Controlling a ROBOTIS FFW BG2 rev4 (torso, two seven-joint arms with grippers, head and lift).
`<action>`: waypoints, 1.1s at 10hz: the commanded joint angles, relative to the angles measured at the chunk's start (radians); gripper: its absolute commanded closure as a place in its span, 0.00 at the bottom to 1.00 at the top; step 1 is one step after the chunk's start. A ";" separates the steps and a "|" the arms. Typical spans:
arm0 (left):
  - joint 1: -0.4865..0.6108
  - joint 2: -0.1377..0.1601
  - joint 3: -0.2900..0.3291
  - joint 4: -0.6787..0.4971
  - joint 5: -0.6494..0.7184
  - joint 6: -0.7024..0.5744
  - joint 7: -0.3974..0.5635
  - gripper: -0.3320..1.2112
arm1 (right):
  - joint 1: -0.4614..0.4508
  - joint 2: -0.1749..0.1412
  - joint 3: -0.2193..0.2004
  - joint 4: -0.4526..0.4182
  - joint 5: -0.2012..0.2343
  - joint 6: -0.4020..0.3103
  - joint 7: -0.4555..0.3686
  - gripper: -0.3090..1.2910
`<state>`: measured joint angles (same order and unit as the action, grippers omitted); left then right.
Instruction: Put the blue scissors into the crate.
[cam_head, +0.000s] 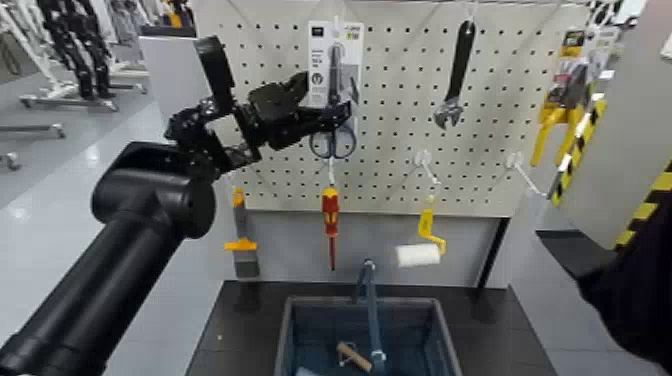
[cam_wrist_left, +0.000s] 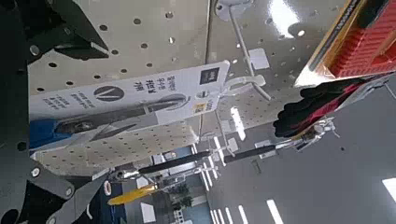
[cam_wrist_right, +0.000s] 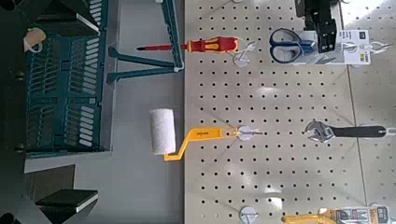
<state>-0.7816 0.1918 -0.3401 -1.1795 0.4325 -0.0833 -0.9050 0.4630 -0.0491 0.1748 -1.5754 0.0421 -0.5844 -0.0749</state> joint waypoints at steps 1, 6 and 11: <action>0.004 0.001 0.003 -0.012 -0.003 0.011 0.003 0.97 | 0.000 0.000 0.000 0.000 -0.001 0.000 0.000 0.24; 0.005 0.001 0.013 -0.019 -0.008 0.016 0.005 0.98 | 0.000 0.000 0.002 0.000 -0.001 0.000 0.001 0.24; 0.015 0.006 0.021 -0.057 -0.009 0.017 0.005 0.98 | 0.000 0.000 0.002 -0.002 -0.001 0.000 0.001 0.24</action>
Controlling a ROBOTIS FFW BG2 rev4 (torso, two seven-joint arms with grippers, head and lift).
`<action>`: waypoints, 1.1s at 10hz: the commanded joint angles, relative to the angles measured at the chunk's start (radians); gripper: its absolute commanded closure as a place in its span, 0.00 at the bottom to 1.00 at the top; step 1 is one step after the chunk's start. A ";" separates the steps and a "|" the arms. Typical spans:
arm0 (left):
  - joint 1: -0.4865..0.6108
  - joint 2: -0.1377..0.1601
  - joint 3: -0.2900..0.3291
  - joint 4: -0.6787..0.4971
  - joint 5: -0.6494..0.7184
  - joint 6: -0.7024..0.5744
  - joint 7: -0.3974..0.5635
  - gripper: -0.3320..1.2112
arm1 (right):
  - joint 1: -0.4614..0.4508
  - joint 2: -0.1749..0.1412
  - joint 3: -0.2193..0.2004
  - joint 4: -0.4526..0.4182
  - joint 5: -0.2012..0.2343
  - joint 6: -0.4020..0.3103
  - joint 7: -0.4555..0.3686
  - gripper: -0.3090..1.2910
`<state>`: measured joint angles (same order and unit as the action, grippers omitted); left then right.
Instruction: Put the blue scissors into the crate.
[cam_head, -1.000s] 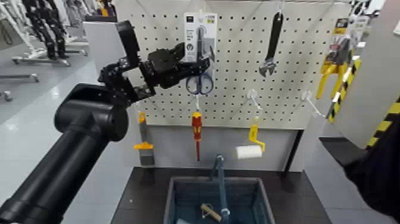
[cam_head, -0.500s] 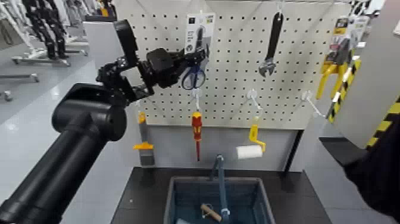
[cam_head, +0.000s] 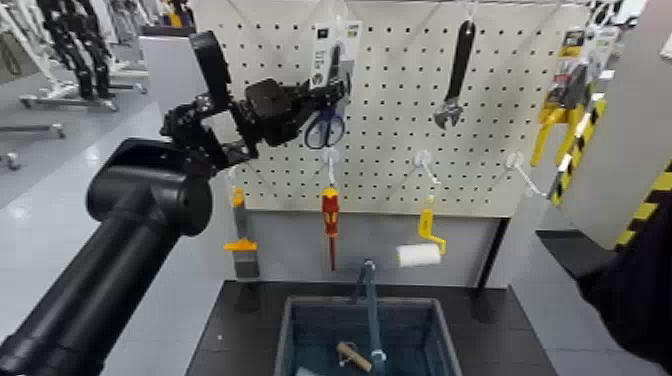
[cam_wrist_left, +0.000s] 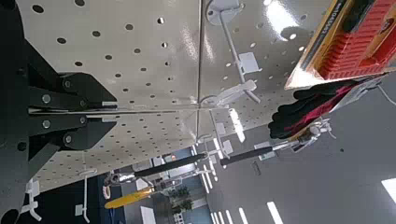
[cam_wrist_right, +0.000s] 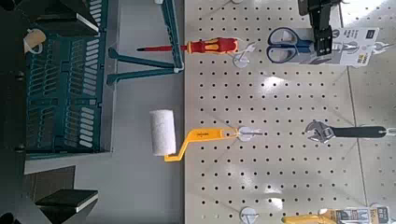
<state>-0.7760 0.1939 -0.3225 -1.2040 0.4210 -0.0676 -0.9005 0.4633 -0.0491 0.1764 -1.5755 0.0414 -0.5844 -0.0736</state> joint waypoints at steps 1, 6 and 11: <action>0.026 0.009 0.019 -0.097 0.001 0.020 0.000 0.98 | 0.002 0.000 -0.002 -0.003 0.000 0.000 0.000 0.24; 0.185 0.029 0.076 -0.440 0.056 0.152 0.020 0.98 | 0.005 0.002 -0.002 -0.008 0.000 0.002 0.000 0.24; 0.379 0.064 0.008 -0.437 0.246 0.284 0.066 0.98 | 0.005 0.005 0.002 -0.008 0.000 0.008 0.000 0.24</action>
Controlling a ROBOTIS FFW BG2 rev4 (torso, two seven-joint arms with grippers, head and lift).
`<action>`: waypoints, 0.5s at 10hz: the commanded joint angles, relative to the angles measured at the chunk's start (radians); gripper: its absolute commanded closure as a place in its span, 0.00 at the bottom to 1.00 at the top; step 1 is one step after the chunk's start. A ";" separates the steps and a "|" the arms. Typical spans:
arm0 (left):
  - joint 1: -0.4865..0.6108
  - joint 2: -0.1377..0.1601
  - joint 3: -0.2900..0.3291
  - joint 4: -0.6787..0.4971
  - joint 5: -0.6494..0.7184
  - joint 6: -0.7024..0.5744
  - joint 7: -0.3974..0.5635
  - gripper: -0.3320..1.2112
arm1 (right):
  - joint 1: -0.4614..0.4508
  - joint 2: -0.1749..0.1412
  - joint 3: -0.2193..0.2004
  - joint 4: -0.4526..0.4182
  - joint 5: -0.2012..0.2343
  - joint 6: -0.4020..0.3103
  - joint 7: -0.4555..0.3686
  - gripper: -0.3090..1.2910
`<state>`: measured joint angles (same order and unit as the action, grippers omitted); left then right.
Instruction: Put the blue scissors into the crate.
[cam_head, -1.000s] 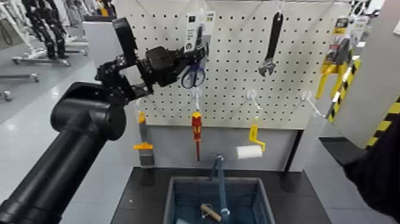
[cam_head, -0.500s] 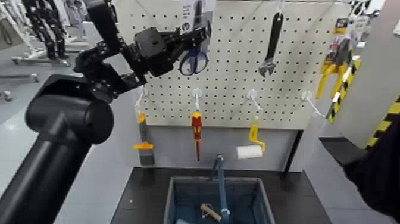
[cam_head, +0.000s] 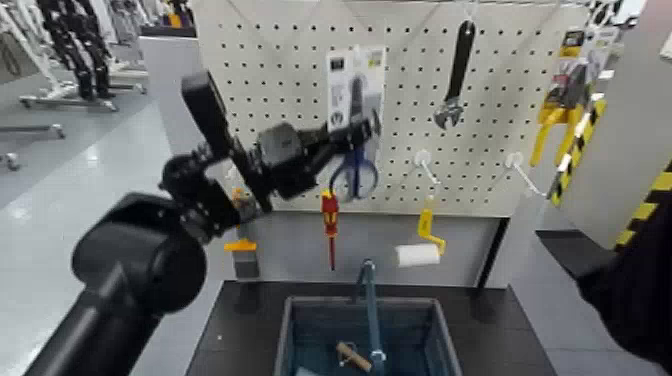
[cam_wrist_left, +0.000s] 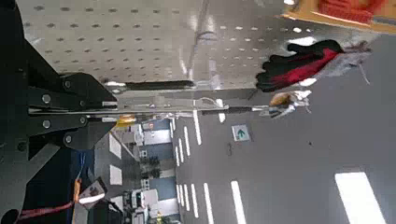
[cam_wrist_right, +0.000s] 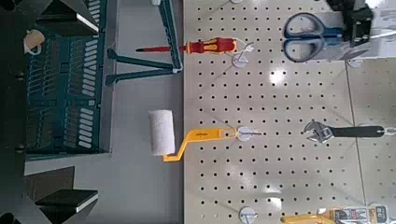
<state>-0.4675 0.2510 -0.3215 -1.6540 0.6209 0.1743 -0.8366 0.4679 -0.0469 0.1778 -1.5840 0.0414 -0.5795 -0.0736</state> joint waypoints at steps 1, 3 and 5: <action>0.110 0.007 0.028 0.022 0.045 0.068 0.002 0.98 | 0.000 0.002 0.000 0.001 0.000 0.001 0.000 0.24; 0.167 0.002 0.048 0.057 0.033 0.102 -0.001 0.98 | 0.000 0.001 0.000 0.002 0.000 0.003 0.000 0.24; 0.204 -0.006 0.064 0.111 0.000 0.123 -0.010 0.98 | 0.000 0.001 0.002 0.002 0.000 0.001 0.000 0.24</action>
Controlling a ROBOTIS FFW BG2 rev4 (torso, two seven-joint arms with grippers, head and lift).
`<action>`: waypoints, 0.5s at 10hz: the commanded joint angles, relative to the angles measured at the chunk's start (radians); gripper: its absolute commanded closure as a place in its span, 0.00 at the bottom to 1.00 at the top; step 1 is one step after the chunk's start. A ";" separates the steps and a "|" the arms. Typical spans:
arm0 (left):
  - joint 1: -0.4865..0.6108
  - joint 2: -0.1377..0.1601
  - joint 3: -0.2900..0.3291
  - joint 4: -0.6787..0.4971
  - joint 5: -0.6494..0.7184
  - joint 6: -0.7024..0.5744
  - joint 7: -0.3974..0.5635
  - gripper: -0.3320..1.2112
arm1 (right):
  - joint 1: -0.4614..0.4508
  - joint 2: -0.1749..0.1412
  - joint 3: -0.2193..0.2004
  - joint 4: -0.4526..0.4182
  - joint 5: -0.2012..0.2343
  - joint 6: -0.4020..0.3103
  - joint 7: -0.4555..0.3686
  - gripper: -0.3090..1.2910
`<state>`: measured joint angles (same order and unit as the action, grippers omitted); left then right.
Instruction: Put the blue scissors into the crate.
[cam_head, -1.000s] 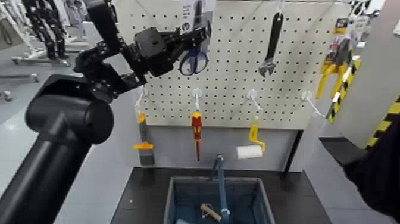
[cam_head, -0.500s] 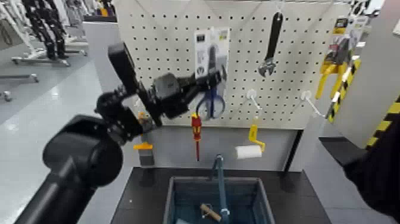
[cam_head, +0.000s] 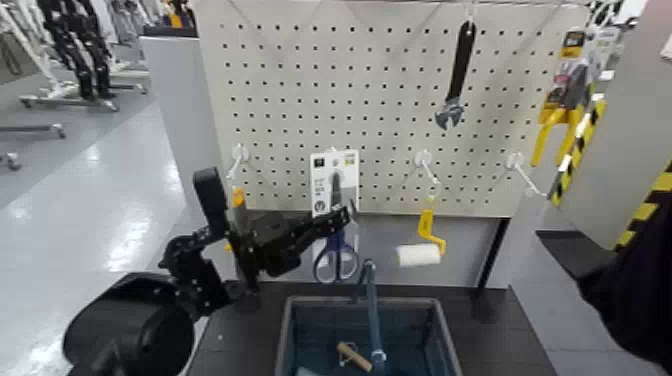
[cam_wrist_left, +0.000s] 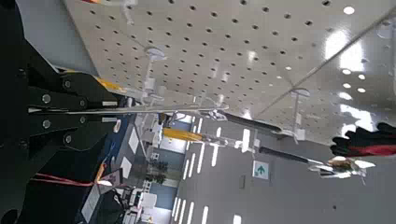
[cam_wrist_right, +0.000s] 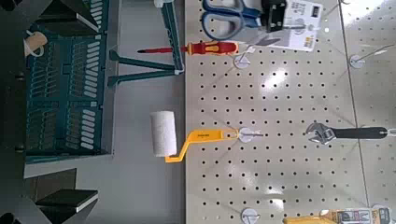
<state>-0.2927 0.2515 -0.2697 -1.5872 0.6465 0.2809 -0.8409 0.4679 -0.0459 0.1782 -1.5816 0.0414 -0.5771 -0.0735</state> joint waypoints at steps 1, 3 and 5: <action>0.047 -0.012 0.021 0.065 -0.030 0.018 -0.009 0.98 | 0.001 0.000 0.001 0.000 0.000 -0.001 -0.002 0.24; 0.063 -0.018 0.032 0.098 -0.056 0.027 -0.015 0.98 | 0.001 0.000 0.001 0.000 0.000 -0.001 0.000 0.24; 0.056 -0.023 0.004 0.193 -0.057 0.004 -0.044 0.98 | 0.000 0.000 0.004 0.003 0.000 -0.003 0.000 0.24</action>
<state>-0.2340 0.2294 -0.2575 -1.4206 0.5899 0.2929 -0.8828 0.4682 -0.0458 0.1816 -1.5800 0.0414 -0.5791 -0.0748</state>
